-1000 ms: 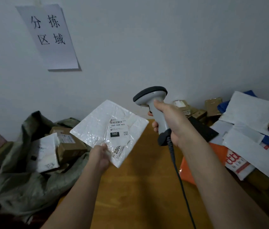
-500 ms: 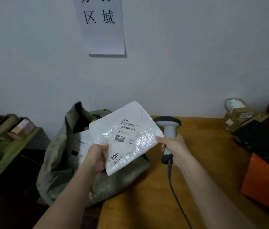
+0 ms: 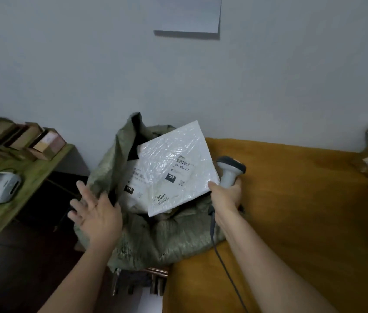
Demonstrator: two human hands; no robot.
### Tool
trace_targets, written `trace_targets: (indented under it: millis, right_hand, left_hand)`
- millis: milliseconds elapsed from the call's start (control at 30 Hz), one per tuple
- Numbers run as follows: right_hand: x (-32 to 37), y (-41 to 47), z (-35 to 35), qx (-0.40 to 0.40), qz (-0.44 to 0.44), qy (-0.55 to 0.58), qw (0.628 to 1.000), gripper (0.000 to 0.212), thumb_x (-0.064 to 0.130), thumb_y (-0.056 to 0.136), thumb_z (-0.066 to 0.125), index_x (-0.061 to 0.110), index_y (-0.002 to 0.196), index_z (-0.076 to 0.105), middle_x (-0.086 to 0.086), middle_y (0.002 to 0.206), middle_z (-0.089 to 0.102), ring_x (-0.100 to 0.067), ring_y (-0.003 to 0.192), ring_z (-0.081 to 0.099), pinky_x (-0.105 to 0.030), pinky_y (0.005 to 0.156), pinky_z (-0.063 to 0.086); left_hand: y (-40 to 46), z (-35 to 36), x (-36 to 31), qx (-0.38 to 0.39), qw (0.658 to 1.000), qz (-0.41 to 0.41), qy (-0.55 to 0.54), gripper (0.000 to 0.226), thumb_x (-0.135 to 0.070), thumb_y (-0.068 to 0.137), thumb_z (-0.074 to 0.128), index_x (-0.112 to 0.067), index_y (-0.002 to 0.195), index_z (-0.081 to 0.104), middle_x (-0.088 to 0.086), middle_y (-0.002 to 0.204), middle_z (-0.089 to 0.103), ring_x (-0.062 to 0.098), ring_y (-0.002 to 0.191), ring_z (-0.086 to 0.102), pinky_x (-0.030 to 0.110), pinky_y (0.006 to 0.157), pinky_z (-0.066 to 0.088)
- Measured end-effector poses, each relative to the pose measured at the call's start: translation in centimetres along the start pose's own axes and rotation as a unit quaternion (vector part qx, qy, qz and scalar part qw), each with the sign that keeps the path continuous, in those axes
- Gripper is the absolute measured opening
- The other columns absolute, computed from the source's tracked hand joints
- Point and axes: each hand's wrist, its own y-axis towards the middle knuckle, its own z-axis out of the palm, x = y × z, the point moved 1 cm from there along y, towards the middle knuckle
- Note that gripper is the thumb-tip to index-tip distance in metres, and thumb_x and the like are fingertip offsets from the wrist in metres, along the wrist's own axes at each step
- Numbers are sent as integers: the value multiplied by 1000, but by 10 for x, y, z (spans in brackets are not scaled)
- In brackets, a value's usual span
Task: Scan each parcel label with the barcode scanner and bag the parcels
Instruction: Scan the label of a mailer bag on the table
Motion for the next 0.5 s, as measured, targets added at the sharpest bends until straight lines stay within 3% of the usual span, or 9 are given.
trace_targets:
  millis: [67, 133, 167, 233, 300, 367, 500]
  right_hand:
    - [-7, -1, 12, -3, -8, -5, 1000, 47, 4, 81, 73, 14, 121, 50, -5, 111, 63, -26, 100, 63, -39, 91, 52]
    - [-17, 0, 28, 9, -3, -9, 1000, 53, 5, 80, 74, 14, 126, 50, -5, 113, 63, -25, 100, 63, -41, 91, 52]
    - [-20, 0, 35, 25, 1, -15, 1000, 51, 7, 80, 74, 15, 123, 51, -5, 112, 64, -25, 96, 64, -41, 88, 54]
    - [-28, -2, 49, 71, 9, -38, 997, 44, 13, 77, 77, 16, 113, 52, -11, 107, 68, -26, 84, 66, -38, 71, 56]
    - [-32, -3, 53, 101, 12, -54, 993, 46, 21, 74, 80, 16, 111, 54, -16, 105, 69, -26, 76, 64, -32, 60, 50]
    - [-31, -1, 44, 97, 6, -56, 994, 49, 24, 75, 80, 16, 116, 53, -15, 106, 68, -26, 80, 65, -32, 60, 50]
    - [-11, 11, -3, 85, -4, -25, 996, 50, 20, 82, 77, 16, 124, 50, -11, 104, 66, -15, 69, 61, -28, 56, 49]
  left_hand:
    - [5, 3, 8, 19, 999, -31, -27, 51, -24, 87, 67, -8, 132, 49, 7, 157, 1, 41, 119, 33, 56, 96, 37]
    - [7, 0, 12, 17, 995, -12, -98, 59, -4, 86, 61, 2, 139, 35, 2, 154, 10, 37, 93, 52, 52, 74, 50]
    - [7, -3, 12, -2, 991, 7, -134, 57, 4, 85, 57, 2, 138, 35, 0, 151, 15, 33, 80, 54, 48, 63, 50]
    - [6, -8, 13, -42, 984, 38, -171, 62, 11, 80, 53, -1, 138, 36, -2, 148, 18, 29, 78, 53, 41, 58, 47]
    - [4, -16, 10, -63, 982, 56, -172, 68, 10, 77, 56, -1, 141, 35, 1, 147, 19, 31, 90, 55, 41, 67, 48]
    - [1, -21, 2, -58, 987, 34, -149, 65, 7, 76, 59, 0, 138, 41, 10, 147, 20, 39, 101, 51, 45, 81, 45]
    - [-11, -24, -32, -6, 996, 3, -90, 42, -6, 73, 60, -13, 115, 60, 15, 146, 16, 41, 123, 25, 53, 106, 22]
